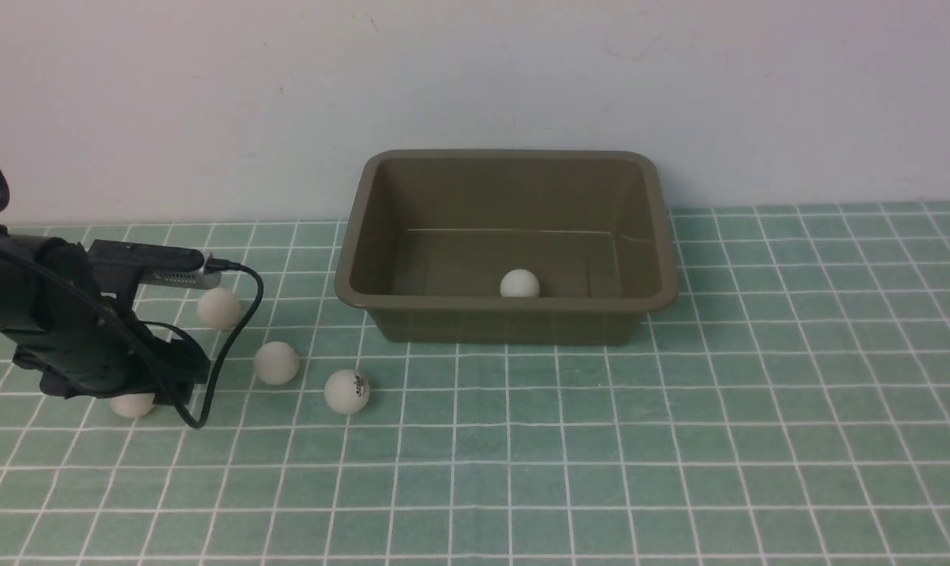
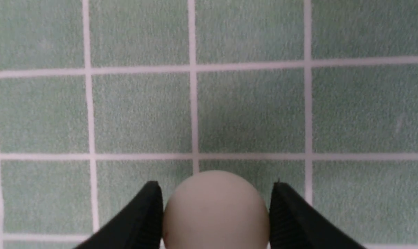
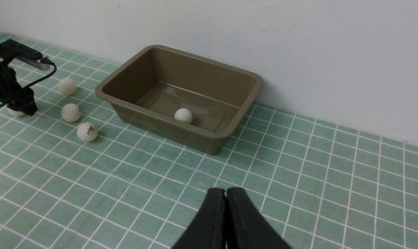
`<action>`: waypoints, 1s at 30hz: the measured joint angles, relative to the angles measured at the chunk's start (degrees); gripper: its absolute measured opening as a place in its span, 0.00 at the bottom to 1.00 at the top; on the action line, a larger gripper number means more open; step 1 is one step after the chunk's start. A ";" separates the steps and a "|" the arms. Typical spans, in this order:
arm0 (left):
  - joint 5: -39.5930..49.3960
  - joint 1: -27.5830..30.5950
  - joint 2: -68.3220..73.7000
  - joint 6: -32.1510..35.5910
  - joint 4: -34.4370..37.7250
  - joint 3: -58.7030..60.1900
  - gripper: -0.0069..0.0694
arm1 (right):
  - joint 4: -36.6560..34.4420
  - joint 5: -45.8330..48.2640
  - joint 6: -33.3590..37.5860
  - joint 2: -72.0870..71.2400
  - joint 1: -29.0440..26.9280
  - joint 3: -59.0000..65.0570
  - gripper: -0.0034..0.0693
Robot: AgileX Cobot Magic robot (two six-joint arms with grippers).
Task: Put the table tennis balls in the box on the green coffee tablecloth.
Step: 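Reach for and grasp a ping pong ball on the table beside the basket, then drop the ball into the bin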
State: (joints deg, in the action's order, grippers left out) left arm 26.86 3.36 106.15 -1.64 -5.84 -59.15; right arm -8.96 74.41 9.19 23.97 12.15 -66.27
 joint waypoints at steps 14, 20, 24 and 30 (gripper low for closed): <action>31.32 -0.74 -7.29 9.52 14.22 -29.13 0.55 | 0.00 0.00 -0.39 0.00 0.00 0.02 0.02; 27.41 -7.50 -5.70 21.23 31.18 -31.10 0.55 | 0.00 0.00 -0.39 0.00 0.00 0.02 0.02; 18.38 -13.75 -1.04 22.97 35.00 -31.16 0.55 | 0.00 0.00 -0.39 0.00 0.00 0.02 0.02; 6.27 -19.78 4.74 25.09 34.65 -31.16 0.55 | 0.00 0.00 -0.39 0.00 0.00 0.02 0.02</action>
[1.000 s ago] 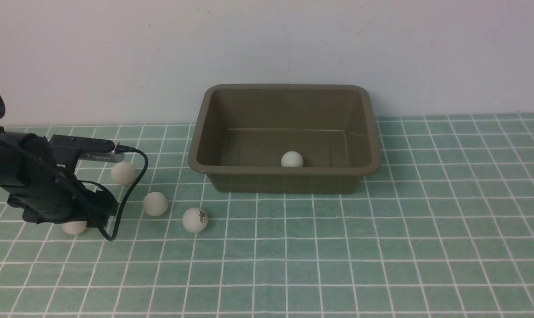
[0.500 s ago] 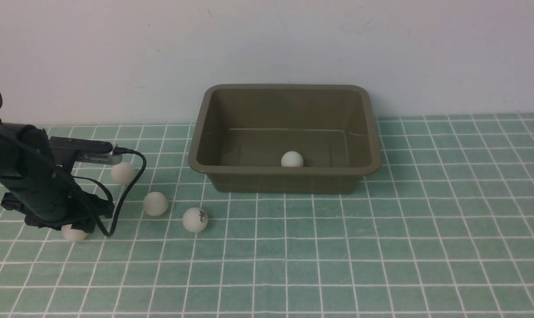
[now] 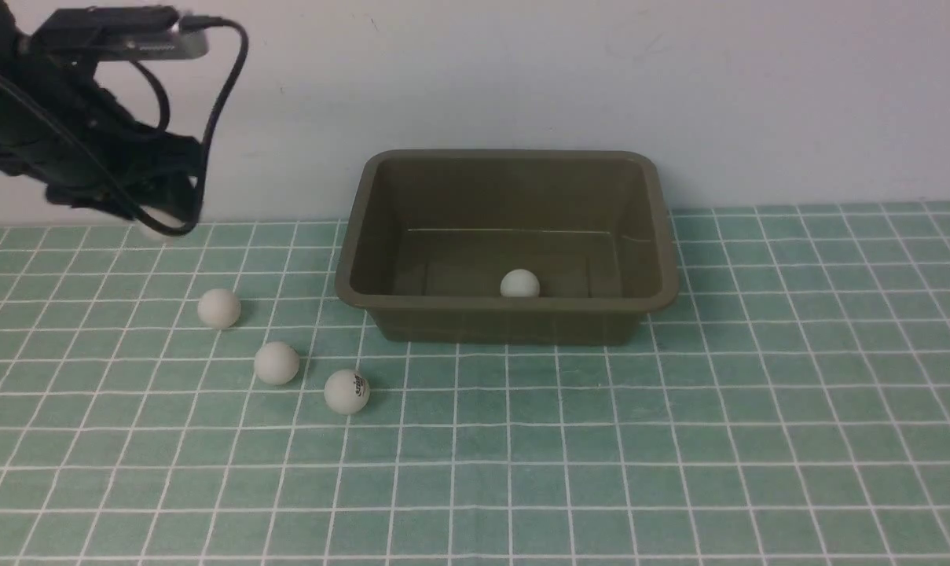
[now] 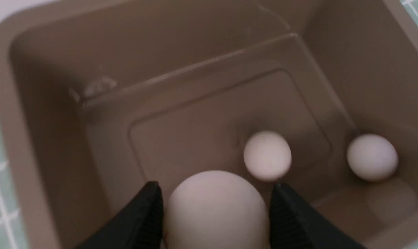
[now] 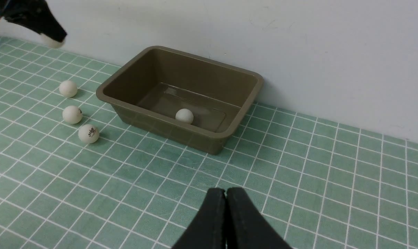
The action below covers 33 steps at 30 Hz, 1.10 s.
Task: Put the table tennis balls in the box on the green coffee tablecloth.
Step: 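Drop the ball into the bin, then reach for and grasp a ping pong ball on the table beside the basket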
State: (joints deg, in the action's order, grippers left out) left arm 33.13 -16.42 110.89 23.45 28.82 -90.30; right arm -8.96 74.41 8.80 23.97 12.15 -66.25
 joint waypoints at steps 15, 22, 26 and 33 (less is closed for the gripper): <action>-6.21 -2.30 1.85 3.37 -2.75 0.00 0.73 | -1.38 0.00 0.00 0.00 0.00 0.00 0.02; -2.45 2.86 -7.52 -8.87 -17.66 0.00 0.73 | -1.50 0.00 -0.05 0.00 0.00 0.00 0.02; 3.16 10.02 -7.32 -25.19 -23.31 0.00 0.73 | -1.50 0.00 -0.05 0.00 0.00 0.00 0.02; 7.71 15.58 -1.22 -30.86 -26.23 0.00 0.73 | -1.50 0.00 -0.05 0.00 0.00 0.00 0.02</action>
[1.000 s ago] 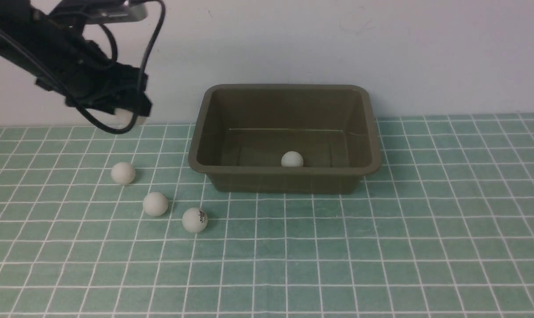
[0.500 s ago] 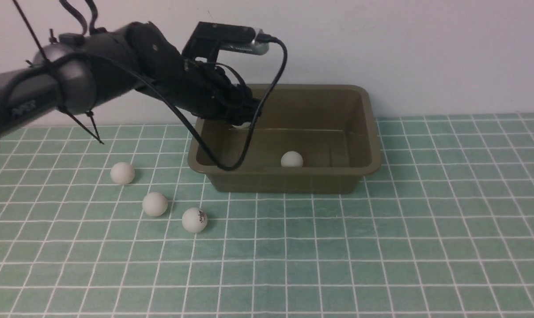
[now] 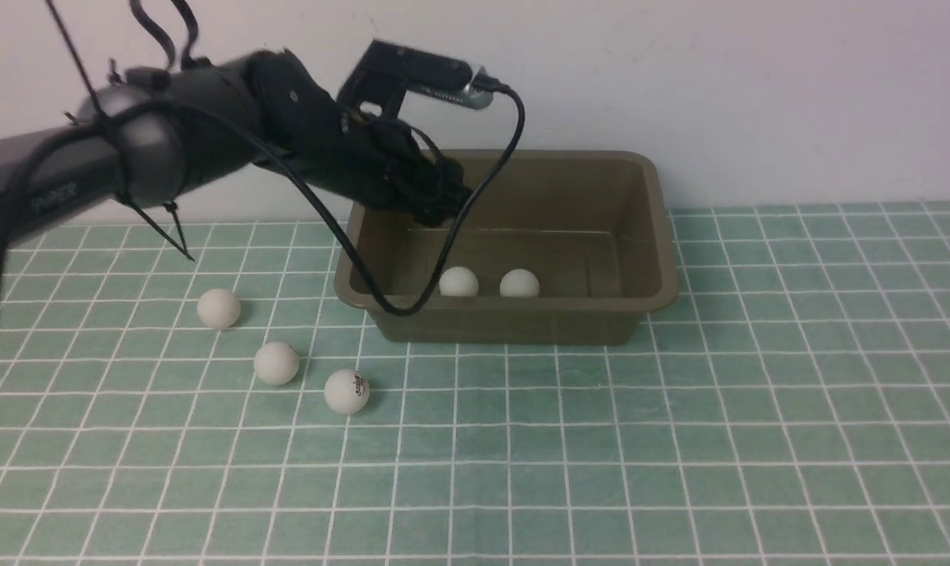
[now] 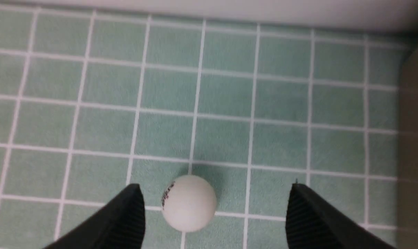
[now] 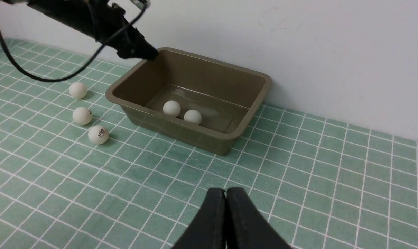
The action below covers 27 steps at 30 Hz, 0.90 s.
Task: Put the table tennis balls in the box on the green coffee tablecloth.
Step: 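Reach for and grasp a ping pong ball on the table beside the basket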
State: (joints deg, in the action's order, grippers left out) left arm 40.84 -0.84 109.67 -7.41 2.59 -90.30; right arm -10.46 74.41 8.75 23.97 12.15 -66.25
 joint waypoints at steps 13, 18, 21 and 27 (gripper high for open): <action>0.50 0.05 9.81 0.35 -0.01 0.00 0.73 | 0.00 0.00 -0.74 0.00 0.00 0.00 0.02; -0.93 0.05 11.04 0.60 -0.94 0.00 0.73 | 0.00 0.00 -1.62 0.00 0.00 0.00 0.02; -1.12 0.05 12.08 0.71 -1.09 0.00 0.74 | 0.00 0.00 -1.66 0.00 0.00 0.00 0.02; -1.18 0.05 13.48 1.20 -1.25 0.00 0.71 | 0.00 0.00 -1.66 0.00 0.00 0.00 0.02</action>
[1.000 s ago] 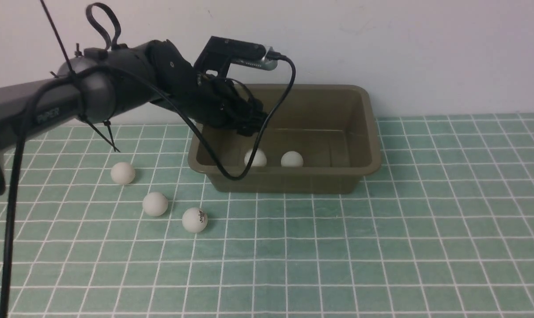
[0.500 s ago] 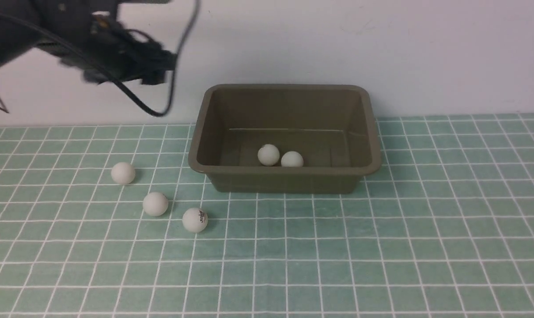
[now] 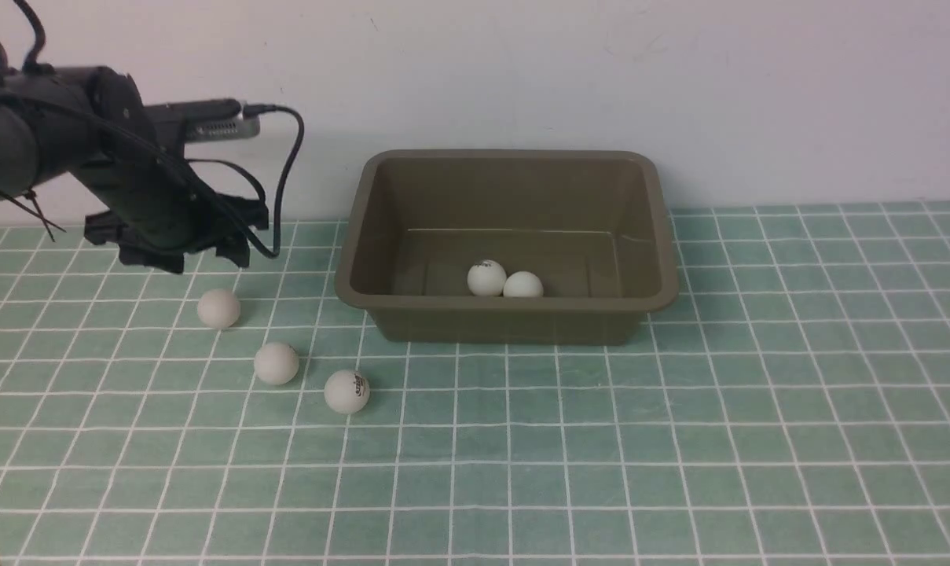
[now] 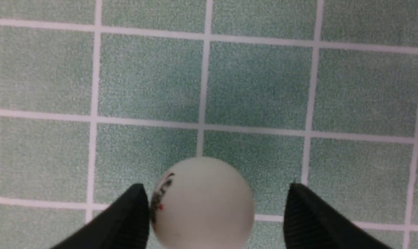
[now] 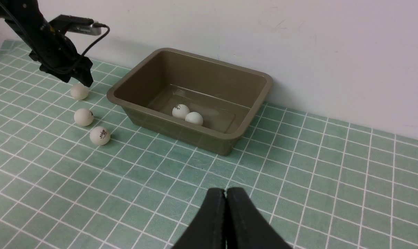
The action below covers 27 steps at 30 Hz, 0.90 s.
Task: Put the table tennis balls in the box on the green coffee tablecloth.
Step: 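Reach for and grasp a ping pong ball on the table beside the basket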
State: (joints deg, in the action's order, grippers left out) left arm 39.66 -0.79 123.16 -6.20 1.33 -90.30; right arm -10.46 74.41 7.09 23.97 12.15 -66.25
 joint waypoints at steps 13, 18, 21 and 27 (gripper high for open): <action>18.59 -0.05 0.23 1.09 -1.84 -11.62 0.53 | 0.00 0.00 -0.02 0.00 0.00 0.00 0.02; 29.60 -2.36 0.23 9.17 6.27 -27.63 0.53 | 0.00 0.00 -0.02 0.00 0.00 0.00 0.02; 30.59 -5.43 0.23 13.24 12.89 -33.54 0.53 | 0.00 0.00 -0.02 0.00 0.00 0.00 0.02; 28.16 -12.85 1.97 14.78 14.93 -36.64 0.53 | 0.00 0.00 -0.02 0.00 0.00 0.00 0.02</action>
State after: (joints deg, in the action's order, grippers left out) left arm 67.82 -13.64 125.13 8.58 16.27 -126.94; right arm -10.46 74.41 7.07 23.97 12.15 -66.25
